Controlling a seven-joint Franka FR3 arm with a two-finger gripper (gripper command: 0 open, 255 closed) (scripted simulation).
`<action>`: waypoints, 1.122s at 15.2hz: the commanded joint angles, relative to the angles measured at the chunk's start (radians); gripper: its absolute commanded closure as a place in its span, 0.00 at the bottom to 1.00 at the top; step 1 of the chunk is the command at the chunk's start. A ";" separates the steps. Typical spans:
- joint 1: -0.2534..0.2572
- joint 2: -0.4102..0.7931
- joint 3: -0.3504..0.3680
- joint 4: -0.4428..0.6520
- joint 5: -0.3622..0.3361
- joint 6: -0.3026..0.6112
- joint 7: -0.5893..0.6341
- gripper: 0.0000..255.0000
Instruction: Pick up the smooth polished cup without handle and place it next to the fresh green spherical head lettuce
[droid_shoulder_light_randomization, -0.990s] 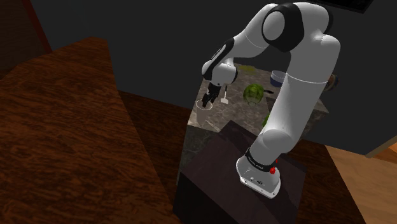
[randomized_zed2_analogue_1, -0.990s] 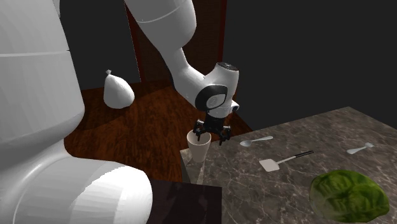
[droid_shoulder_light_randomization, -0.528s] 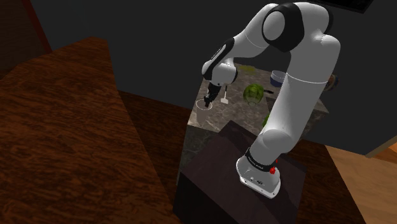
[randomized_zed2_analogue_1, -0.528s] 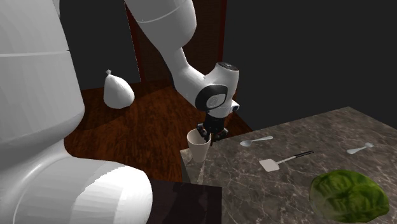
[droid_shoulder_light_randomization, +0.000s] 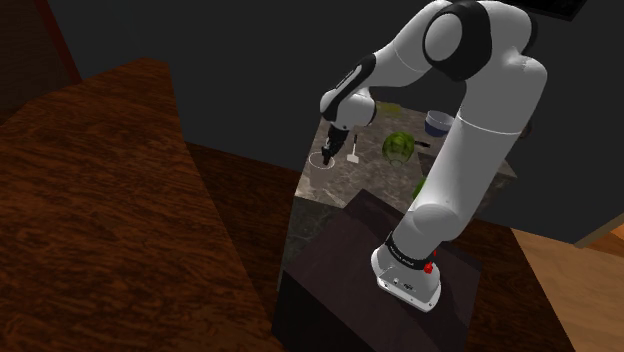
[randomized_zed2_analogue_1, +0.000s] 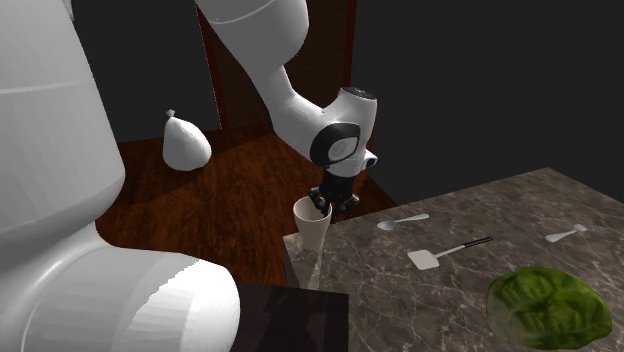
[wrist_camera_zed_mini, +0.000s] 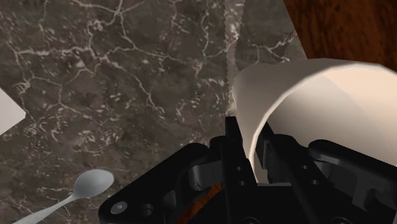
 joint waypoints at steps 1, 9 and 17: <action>0.004 -0.030 -0.011 -0.004 -0.034 -0.019 0.025 1.00; 0.008 -0.143 -0.030 0.006 -0.156 -0.117 0.122 1.00; -0.002 -0.240 -0.025 0.034 -0.241 -0.225 0.194 1.00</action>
